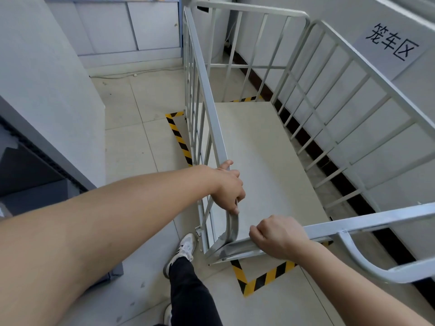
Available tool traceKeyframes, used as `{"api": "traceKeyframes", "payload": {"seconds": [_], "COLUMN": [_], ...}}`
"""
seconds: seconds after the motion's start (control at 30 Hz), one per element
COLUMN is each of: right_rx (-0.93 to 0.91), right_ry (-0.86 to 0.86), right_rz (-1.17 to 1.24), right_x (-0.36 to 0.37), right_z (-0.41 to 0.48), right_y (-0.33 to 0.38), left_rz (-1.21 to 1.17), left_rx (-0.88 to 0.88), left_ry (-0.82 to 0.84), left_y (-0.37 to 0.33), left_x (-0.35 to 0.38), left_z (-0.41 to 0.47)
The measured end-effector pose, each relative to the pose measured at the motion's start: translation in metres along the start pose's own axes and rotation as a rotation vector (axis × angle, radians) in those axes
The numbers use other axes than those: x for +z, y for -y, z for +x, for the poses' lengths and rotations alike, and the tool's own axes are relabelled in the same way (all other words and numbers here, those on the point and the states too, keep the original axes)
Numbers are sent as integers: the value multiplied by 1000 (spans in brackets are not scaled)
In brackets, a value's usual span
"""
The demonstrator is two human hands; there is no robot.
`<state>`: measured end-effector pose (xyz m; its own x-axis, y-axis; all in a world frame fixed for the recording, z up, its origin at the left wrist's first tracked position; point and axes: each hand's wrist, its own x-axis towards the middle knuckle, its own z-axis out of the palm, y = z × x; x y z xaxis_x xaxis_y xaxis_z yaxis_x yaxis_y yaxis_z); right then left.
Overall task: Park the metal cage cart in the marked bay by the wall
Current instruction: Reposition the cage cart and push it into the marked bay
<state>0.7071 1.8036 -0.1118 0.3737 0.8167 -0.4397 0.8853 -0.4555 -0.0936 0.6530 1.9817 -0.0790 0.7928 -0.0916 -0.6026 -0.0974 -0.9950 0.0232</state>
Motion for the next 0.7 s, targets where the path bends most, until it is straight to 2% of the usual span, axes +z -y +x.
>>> {"api": "traceKeyframes", "payload": {"seconds": [0.7], "right_rx": [-16], "right_ry": [-8], "right_rz": [12], "right_x": [1], "right_z": [-1], "right_y": [-4], "left_rz": [-39], "left_rx": [24], "left_ry": [0], "left_y": [0], "left_x": [1], "left_z": [6]}}
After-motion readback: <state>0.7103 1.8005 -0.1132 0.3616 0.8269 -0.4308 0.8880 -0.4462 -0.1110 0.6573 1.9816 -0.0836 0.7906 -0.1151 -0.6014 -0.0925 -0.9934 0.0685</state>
